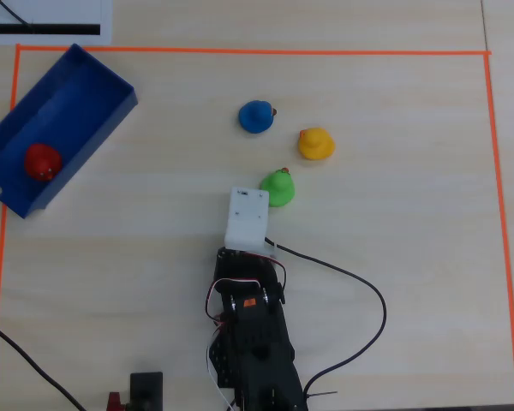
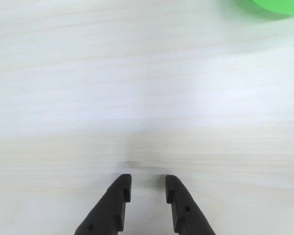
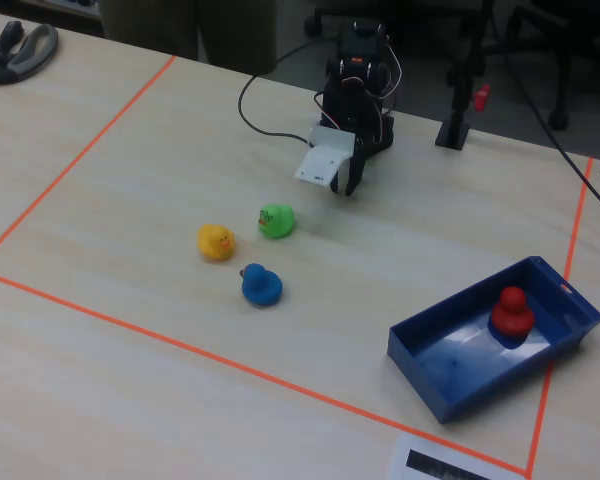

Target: Grasp red duck and put it into box.

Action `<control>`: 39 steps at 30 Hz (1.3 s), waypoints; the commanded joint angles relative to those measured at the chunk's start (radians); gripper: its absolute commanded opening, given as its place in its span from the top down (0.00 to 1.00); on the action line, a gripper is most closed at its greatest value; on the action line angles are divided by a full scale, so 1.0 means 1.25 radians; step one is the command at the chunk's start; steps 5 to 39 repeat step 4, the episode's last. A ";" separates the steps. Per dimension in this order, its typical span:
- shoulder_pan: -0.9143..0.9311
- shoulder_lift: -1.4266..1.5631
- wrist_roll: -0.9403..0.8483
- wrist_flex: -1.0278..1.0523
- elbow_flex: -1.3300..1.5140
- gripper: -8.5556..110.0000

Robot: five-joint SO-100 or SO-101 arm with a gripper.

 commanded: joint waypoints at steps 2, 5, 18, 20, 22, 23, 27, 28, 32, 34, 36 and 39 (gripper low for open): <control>0.005 -0.007 -0.005 0.017 -0.004 0.87; 0.005 -0.007 -0.005 0.017 -0.004 0.87; 0.005 -0.007 -0.005 0.017 -0.004 0.87; 0.005 -0.007 -0.005 0.017 -0.004 0.87; 0.005 -0.007 -0.005 0.017 -0.004 0.87; 0.005 -0.007 -0.005 0.017 -0.004 0.87; 0.005 -0.007 -0.005 0.017 -0.004 0.87; 0.005 -0.007 -0.005 0.017 -0.004 0.87; 0.005 -0.007 -0.005 0.017 -0.004 0.87; 0.005 -0.007 -0.005 0.017 -0.004 0.87; 0.005 -0.007 -0.005 0.017 -0.004 0.87; 0.005 -0.007 -0.005 0.017 -0.004 0.87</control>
